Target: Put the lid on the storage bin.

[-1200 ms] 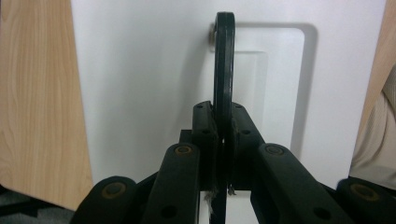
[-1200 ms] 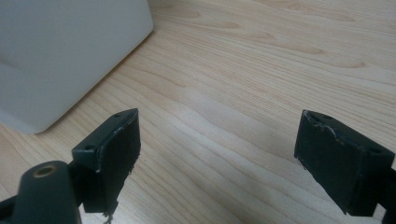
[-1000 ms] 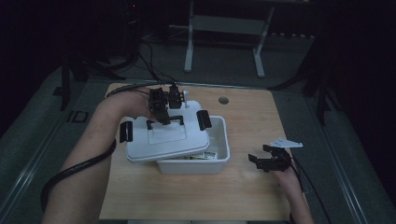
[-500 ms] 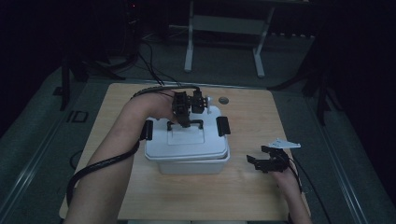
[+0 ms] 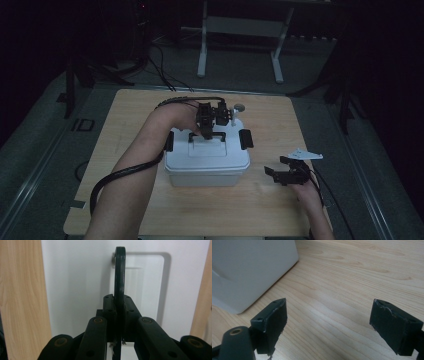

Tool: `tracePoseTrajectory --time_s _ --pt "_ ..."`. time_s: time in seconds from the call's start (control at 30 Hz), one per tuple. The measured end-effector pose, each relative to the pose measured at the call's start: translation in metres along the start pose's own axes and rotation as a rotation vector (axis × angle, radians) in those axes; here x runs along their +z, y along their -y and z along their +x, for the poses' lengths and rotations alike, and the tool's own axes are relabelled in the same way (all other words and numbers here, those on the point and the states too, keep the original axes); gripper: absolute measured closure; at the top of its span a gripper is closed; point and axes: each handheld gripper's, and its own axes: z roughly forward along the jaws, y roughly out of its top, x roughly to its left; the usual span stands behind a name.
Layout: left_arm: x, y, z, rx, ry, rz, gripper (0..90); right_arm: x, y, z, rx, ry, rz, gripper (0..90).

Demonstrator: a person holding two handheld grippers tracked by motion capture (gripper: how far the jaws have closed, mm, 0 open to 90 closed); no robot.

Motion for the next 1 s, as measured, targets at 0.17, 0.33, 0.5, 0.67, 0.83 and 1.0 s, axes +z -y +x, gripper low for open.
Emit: tracePoseTrajectory --time_s 0.17,0.33,0.5,0.67,0.83,1.0 --pt "0.007 0.001 0.0 -0.001 0.013 0.016 83.4 -0.001 0.0 -0.001 0.007 0.002 -0.005 14.0" --pt "0.011 0.005 0.0 -0.01 0.024 -0.001 83.4 -0.001 0.0 -0.001 0.007 0.008 -0.005 14.0" --pt "0.012 0.005 0.001 -0.019 0.03 -0.007 83.2 0.0 0.0 0.001 0.003 0.006 -0.001 14.0" --pt "0.009 0.006 0.001 -0.045 -0.014 -0.035 65.8 0.001 0.0 0.001 0.002 0.003 0.001 14.0" --pt "0.008 0.016 0.005 -0.125 -0.036 -0.083 33.9 0.002 0.0 0.001 0.003 0.012 0.001 14.0" --pt "0.013 0.031 0.003 -0.148 -0.015 -0.112 15.2 0.002 0.001 0.002 0.0 0.017 0.004 14.0"
